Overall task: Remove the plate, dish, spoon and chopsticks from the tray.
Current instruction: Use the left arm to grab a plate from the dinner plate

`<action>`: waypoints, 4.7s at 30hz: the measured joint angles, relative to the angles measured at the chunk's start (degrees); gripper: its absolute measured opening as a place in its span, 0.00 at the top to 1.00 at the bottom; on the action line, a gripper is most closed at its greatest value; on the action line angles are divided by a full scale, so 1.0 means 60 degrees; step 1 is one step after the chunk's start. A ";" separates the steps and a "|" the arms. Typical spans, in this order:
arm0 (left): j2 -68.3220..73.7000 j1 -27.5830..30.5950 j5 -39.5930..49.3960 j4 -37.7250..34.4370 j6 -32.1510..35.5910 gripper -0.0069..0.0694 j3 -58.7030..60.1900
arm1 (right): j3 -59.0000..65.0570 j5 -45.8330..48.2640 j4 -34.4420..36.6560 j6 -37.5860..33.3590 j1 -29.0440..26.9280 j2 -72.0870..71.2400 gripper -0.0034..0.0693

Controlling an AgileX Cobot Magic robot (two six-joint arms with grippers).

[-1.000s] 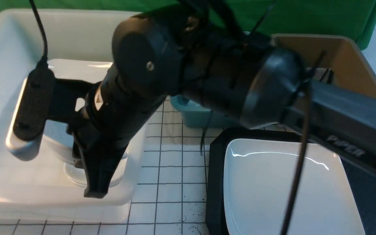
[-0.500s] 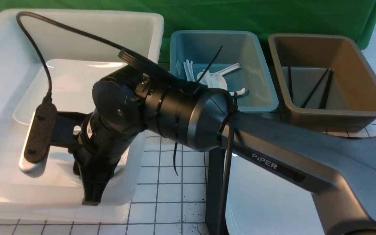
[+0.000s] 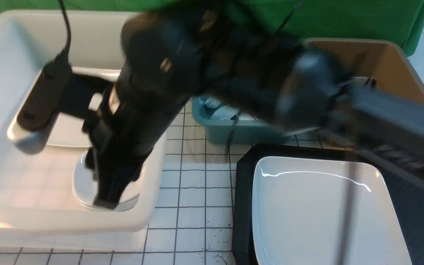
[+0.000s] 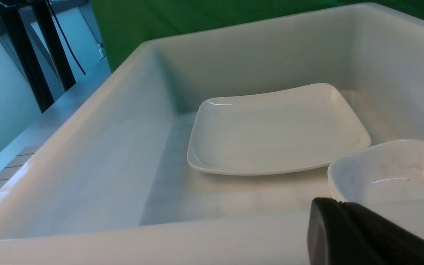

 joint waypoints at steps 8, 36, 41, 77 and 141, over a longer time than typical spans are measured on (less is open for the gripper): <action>0.0000 0.0000 -0.0203 -0.1275 -0.0266 0.88 0.0000 | 0.0027 0.0902 -0.0354 0.2044 -0.0003 -0.3413 0.91; 0.0737 0.0000 -0.0073 -0.6008 -0.4164 0.88 -0.2991 | 1.1854 -0.1605 -0.0954 0.5284 -0.0003 -1.6358 0.91; 0.3346 0.0000 0.4572 -0.5450 -0.2421 0.88 -0.6014 | 1.2707 -0.2068 -0.2160 0.6263 -0.0003 -1.6455 0.91; 1.6762 -0.8327 0.3888 -0.9315 0.1536 0.33 -0.9605 | 1.2784 -0.1452 -0.3546 0.7250 -0.0003 -1.5483 0.91; 1.8496 -0.8994 -0.0479 -1.1348 0.1944 0.78 -0.9836 | 1.2784 -0.1524 -0.3537 0.7474 -0.0003 -1.5483 0.88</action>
